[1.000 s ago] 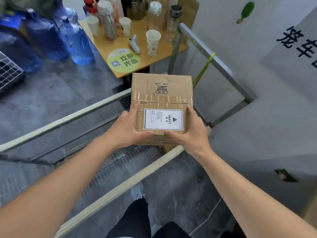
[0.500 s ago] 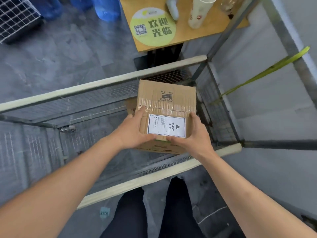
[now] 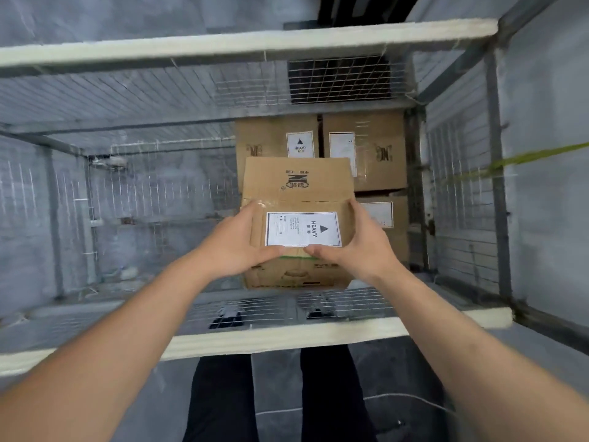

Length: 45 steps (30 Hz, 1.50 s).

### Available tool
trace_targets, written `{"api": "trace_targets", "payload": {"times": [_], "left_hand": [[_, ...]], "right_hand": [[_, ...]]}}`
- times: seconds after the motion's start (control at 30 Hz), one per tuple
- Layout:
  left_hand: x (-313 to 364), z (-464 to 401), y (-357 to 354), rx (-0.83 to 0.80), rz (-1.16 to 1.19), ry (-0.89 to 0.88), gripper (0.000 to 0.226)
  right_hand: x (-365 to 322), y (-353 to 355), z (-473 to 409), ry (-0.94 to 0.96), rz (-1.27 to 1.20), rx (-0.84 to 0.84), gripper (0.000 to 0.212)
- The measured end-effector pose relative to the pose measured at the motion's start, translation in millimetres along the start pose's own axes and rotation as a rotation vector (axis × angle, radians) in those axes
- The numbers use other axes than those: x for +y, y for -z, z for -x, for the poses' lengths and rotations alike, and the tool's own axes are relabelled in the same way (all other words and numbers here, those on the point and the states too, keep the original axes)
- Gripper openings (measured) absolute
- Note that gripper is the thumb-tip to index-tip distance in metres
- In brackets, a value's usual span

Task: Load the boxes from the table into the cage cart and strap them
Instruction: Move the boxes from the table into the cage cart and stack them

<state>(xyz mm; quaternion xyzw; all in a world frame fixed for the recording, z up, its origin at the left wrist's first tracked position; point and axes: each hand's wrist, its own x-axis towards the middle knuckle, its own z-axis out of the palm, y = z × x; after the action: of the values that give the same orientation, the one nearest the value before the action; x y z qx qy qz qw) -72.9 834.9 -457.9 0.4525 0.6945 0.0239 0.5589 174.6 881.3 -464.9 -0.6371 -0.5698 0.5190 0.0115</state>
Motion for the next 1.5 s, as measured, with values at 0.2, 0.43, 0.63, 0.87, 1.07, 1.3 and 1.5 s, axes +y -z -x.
{"api": "trace_targets", "payload": {"times": [0.2,0.43,0.63,0.87,1.07,1.3,1.5], "left_hand": [[-38,-24,-17,-0.026,0.046,0.104,0.126],[-72,-41,-30,-0.039,0.114,0.171,0.135],[-85,-53,-49,-0.052,0.042,0.189,0.142],[-97,-80,-72,-0.022,-0.044,0.209,0.148],[-121,-120,-94,0.007,-0.139,0.203,0.158],[-144,-140,-123,-0.006,-0.154,0.235,0.159],[-157,-135,-127,-0.062,-0.208,0.21,0.146]], "right_hand": [[20,-24,-32,-0.032,0.045,-0.089,0.117],[32,-51,-55,-0.115,0.06,-0.229,0.132],[46,-69,-63,-0.164,0.18,-0.311,0.14],[68,-93,-79,-0.192,0.342,-0.344,0.14],[112,-116,-106,-0.156,0.261,-0.324,0.139],[130,-129,-116,-0.207,0.223,-0.379,0.127],[135,-132,-112,-0.195,0.313,-0.389,0.107]]}}
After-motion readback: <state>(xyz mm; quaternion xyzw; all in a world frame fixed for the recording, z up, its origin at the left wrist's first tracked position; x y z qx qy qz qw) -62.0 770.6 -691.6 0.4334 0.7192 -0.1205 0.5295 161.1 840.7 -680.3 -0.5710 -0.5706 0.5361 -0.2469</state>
